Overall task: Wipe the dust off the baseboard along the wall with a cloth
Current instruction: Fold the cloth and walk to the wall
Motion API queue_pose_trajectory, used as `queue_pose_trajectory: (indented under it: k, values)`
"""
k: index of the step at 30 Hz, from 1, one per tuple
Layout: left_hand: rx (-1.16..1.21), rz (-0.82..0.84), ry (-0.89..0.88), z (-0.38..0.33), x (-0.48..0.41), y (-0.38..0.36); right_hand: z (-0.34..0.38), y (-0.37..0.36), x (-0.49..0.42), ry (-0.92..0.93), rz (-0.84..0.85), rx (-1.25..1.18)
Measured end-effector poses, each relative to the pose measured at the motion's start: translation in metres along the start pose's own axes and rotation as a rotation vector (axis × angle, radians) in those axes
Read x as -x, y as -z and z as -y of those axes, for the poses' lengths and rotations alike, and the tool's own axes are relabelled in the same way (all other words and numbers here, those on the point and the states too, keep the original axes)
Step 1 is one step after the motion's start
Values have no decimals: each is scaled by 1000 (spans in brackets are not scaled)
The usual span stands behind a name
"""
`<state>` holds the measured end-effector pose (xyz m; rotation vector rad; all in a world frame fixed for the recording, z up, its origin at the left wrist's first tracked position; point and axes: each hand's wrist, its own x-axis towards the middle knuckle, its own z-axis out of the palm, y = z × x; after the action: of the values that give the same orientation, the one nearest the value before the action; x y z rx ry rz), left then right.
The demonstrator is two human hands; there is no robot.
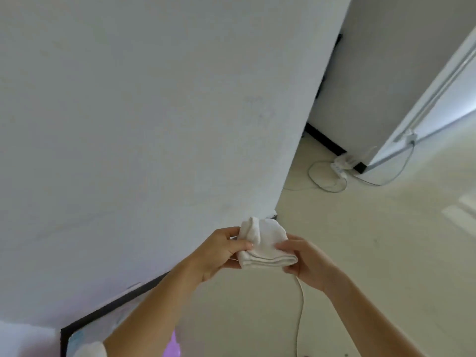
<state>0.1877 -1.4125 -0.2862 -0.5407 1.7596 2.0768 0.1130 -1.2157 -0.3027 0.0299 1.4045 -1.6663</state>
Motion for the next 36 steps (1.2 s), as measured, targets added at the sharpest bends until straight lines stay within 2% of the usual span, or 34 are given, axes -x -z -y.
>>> queue_pose_trajectory:
  k: [3,8,11,14,17,22,25,27,30,33,36]
  values:
    - [53,173,37,-22,-51,-77,13,81,42,96,-136,-238]
    - [62,467,124,-45,-123,-231,28,218,128,248,-278,-379]
    - [-29,525,203,-54,-158,-322,34,297,177,276,-361,-463]
    - [-173,563,254,-64,-184,-400,38,358,217,269,-501,-349]
    - [-469,564,110,-66,-211,-468,42,404,240,257,-762,-77]
    - [-970,348,-347,-65,-263,-566,52,470,239,352,-1269,202]
    - [-1059,297,-505,-70,-300,-616,59,515,225,387,-1528,506]
    - [-999,303,-483,-73,-335,-647,68,552,211,453,-1576,591]
    - [-628,420,-163,-84,-398,-691,94,616,194,466,-1559,428]
    - [-340,486,121,-112,-464,-734,131,685,185,376,-1432,183]
    - [-205,559,206,-146,-519,-772,179,746,184,407,-1218,-100]
